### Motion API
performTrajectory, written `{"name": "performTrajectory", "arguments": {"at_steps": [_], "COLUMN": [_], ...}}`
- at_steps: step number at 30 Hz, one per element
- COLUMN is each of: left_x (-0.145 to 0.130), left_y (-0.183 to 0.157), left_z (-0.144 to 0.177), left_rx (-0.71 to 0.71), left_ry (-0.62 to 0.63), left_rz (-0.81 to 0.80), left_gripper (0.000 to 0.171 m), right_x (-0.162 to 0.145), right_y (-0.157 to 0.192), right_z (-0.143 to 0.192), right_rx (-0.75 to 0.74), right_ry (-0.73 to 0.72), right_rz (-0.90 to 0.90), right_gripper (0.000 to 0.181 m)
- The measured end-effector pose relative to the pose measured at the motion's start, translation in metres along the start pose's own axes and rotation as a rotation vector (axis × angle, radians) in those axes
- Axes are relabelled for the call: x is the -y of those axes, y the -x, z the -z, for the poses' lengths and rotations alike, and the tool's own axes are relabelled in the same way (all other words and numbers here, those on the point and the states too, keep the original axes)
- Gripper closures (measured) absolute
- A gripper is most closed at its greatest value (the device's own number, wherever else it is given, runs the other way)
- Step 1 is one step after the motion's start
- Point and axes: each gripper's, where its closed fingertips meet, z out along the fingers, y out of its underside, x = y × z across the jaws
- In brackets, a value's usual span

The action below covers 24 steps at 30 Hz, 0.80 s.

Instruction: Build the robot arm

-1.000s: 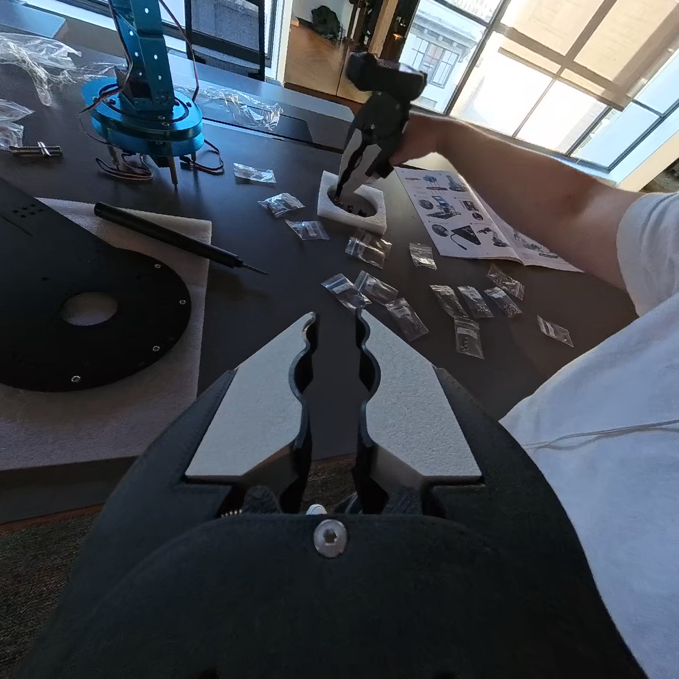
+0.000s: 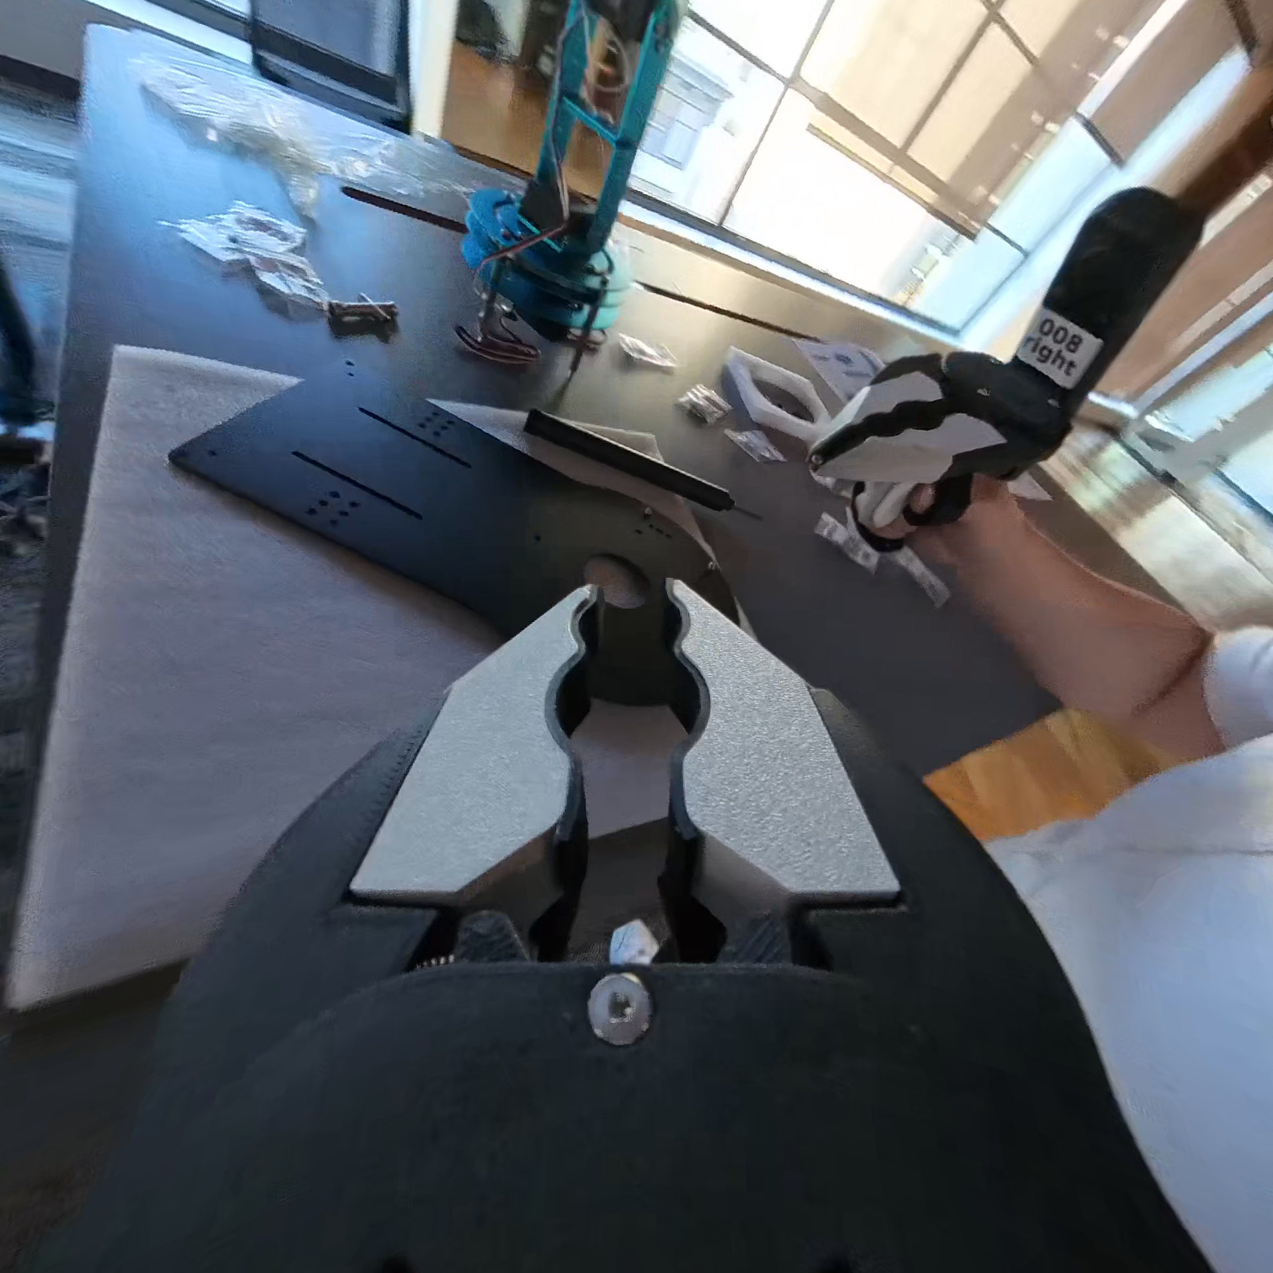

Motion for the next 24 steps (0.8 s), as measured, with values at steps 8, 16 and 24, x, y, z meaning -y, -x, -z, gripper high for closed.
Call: {"name": "performTrajectory", "arguments": {"at_steps": [8,16,24], "left_x": [0.002,-0.002,-0.013], "left_y": [0.058,0.078,0.082], "left_z": [0.010,-0.006,-0.023], "left_rx": [-0.347,-0.486,-0.496], "left_ry": [0.219,0.320,0.339], "left_rz": [-0.026,-0.031,-0.077], "left_gripper": [0.153,0.154,0.155], "right_x": [-0.025,-0.040,-0.053], "right_y": [0.006,0.016,0.018], "right_z": [-0.062,-0.081,-0.083], "right_rx": [-0.353,-0.617,-0.634], "right_ry": [0.036,0.132,0.148], "right_rz": [-0.090,-0.053,-0.115], "right_gripper": [0.180,0.180,0.180]}}
